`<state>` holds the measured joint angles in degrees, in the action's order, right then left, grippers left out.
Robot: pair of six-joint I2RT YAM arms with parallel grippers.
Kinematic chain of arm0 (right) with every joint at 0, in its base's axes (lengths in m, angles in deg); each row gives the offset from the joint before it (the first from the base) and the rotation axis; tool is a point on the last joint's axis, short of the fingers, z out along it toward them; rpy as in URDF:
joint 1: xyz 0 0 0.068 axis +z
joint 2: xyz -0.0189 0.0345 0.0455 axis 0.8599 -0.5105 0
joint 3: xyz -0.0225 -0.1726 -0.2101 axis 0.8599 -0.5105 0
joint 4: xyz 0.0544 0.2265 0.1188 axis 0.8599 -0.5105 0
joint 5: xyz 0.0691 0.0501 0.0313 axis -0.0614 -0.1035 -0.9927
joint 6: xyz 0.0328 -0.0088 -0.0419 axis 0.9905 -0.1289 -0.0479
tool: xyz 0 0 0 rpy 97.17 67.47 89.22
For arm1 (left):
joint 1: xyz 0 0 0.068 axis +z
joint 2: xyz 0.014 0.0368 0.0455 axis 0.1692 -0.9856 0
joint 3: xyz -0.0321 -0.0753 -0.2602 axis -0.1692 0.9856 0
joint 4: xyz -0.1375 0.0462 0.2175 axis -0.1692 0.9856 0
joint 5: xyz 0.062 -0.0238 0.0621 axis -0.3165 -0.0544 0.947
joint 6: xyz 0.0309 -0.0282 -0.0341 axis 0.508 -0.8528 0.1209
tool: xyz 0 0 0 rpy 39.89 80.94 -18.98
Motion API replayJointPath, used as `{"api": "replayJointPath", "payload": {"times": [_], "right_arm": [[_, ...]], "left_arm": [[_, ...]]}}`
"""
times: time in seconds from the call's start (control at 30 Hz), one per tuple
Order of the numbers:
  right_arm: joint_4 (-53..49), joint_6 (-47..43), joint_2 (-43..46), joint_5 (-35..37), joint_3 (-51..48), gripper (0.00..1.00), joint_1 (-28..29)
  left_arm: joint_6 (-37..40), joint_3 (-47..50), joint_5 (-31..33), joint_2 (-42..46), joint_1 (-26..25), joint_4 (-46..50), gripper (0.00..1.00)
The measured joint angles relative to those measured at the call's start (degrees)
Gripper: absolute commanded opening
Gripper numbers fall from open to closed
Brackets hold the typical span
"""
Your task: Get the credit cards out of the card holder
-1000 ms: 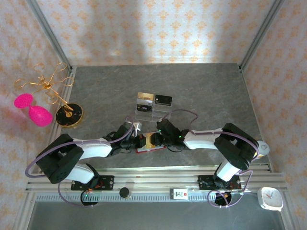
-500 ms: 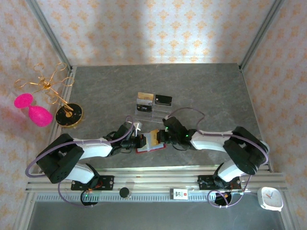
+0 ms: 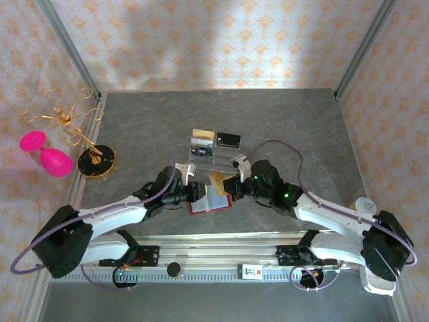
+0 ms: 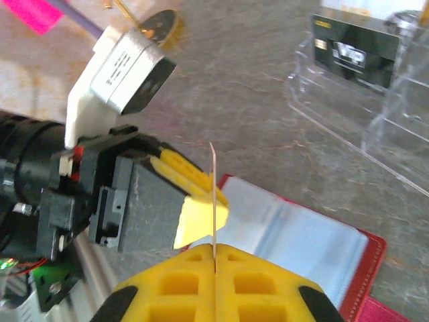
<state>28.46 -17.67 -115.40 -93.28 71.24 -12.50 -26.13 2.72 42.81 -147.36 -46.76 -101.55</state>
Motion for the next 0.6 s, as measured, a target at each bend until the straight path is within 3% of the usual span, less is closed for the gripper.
{"api": "replayJointPath", "payload": {"times": [0.37,0.6], "right_arm": [[5.4,-1.3,2.6,-7.6,-0.8,0.0,0.0],[17.2,5.6,4.7,-5.7,-3.2,0.0,0.0]], "left_arm": [[-0.7,5.6,-0.6,18.3,3.3,0.9,0.5],[-4.5,13.9,-2.0,29.0,3.4,-11.8,0.58]]}}
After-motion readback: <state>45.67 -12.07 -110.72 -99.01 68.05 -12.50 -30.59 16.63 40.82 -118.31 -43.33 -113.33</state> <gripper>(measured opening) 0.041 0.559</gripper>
